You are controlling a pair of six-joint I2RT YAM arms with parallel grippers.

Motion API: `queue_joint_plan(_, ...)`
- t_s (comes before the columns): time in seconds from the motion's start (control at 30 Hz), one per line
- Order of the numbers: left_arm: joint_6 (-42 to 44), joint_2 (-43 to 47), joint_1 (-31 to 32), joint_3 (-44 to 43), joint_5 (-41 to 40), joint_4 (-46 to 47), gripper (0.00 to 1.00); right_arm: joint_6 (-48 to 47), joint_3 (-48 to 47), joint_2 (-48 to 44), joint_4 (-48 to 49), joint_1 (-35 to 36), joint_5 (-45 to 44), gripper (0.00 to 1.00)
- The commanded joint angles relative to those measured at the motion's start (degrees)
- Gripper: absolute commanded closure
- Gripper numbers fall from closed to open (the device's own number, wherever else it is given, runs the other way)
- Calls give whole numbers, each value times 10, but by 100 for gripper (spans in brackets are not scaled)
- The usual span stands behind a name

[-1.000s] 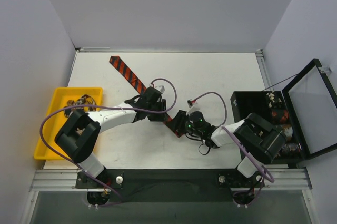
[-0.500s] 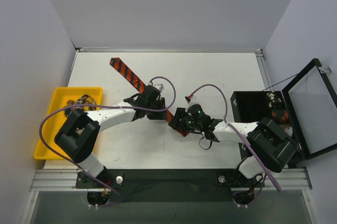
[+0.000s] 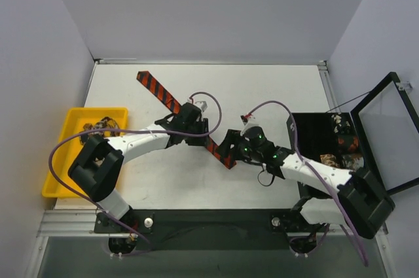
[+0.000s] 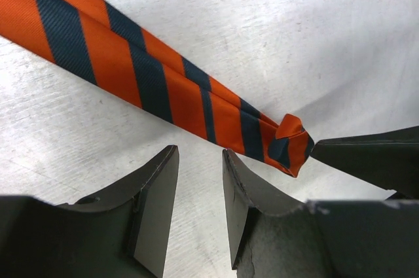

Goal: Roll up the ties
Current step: Roll the tie

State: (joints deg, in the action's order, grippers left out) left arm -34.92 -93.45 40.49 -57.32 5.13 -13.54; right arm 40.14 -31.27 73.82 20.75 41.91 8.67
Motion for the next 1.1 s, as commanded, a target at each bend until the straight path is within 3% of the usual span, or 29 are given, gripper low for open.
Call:
queue_joint_plan(0.0,16,-2,14,-37,12,1,56,37,41,-62,-53,-10,-26,38)
queue_joint_plan(0.13,20,-11,31,-58,13,-1,55,46,70,-105,-77,-15,-30,39)
queue_joint_plan(0.27,33,-32,49,-84,9,-9,55,82,96,-120,-77,-19,-41,50)
queue_joint_plan(0.6,59,-80,82,-123,0,-29,55,164,179,-182,-59,-44,-42,51)
queue_joint_plan(1.07,74,-123,97,-123,-47,-39,57,220,207,-108,61,-48,-15,54)
